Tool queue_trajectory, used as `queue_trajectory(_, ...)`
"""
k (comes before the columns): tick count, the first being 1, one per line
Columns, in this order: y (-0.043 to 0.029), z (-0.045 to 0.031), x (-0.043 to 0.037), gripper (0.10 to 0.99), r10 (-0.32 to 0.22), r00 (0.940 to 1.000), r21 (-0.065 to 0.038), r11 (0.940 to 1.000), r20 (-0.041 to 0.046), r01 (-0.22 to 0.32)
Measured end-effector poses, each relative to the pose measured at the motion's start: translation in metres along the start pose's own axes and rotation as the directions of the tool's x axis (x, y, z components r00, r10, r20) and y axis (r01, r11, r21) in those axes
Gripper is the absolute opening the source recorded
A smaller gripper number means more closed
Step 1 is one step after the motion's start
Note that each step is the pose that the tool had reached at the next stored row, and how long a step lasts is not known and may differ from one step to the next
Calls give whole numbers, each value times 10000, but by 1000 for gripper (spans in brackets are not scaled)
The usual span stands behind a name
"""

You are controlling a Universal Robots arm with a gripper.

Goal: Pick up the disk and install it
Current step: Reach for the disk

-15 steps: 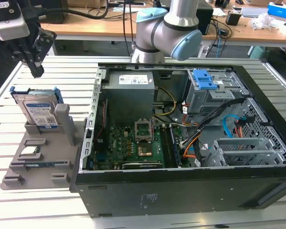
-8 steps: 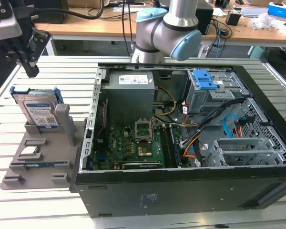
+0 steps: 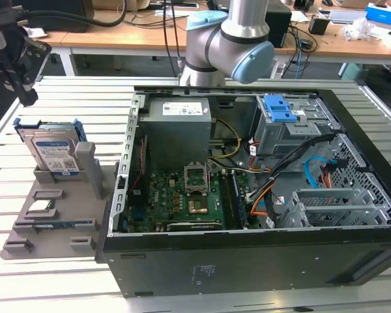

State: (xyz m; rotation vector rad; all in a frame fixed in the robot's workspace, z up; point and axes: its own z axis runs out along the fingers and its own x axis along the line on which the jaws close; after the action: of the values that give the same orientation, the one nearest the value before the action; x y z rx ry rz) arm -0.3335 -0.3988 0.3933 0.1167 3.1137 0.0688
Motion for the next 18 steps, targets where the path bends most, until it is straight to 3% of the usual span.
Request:
queue_trajectory(8, -18, -6, 234, 106, 0, 10000, 0, 10000, 0, 0)
queue_trajectory(18, -19, -7, 253, 106, -1, 10000, 0, 10000, 0, 1)
